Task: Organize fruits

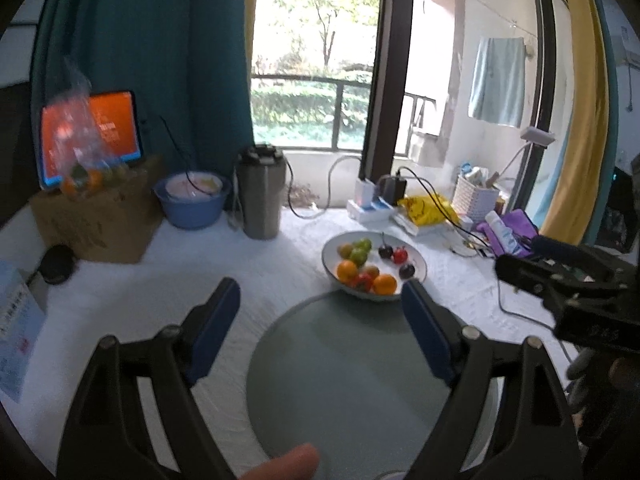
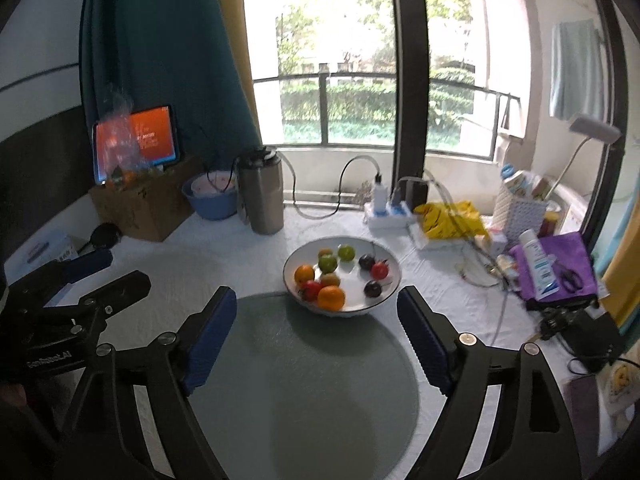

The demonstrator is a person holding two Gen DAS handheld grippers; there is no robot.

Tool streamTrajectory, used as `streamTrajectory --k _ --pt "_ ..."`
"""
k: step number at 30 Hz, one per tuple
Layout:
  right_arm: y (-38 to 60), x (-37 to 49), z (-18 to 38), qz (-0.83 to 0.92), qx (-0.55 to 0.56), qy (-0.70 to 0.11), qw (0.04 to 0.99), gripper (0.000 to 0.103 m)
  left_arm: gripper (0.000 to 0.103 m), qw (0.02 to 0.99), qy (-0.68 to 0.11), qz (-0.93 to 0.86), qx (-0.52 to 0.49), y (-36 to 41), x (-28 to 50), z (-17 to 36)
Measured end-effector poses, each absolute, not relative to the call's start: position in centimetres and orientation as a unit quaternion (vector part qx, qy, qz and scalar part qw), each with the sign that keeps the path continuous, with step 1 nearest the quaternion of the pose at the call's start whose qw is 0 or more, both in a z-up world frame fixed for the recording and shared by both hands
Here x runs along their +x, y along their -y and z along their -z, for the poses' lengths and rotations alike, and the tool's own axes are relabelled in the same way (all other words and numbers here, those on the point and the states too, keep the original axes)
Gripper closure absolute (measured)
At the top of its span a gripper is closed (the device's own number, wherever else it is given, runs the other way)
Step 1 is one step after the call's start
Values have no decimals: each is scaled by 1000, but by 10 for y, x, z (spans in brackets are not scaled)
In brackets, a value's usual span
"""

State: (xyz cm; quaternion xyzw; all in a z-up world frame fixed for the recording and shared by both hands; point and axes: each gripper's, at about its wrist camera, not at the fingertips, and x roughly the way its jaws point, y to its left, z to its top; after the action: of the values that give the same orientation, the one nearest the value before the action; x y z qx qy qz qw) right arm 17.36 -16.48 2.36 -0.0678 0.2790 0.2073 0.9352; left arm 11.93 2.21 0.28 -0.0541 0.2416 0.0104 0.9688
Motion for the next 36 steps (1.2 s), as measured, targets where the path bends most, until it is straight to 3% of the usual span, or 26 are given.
streamTrajectory --k 11,36 --pt "200 137 -60 -161 -67 -234 957 18 19 978 -208 -1 -30 -4 93 -35" --pt "226 110 -73 -153 -47 -204 966 18 19 980 -194 11 -33 9 68 -50"
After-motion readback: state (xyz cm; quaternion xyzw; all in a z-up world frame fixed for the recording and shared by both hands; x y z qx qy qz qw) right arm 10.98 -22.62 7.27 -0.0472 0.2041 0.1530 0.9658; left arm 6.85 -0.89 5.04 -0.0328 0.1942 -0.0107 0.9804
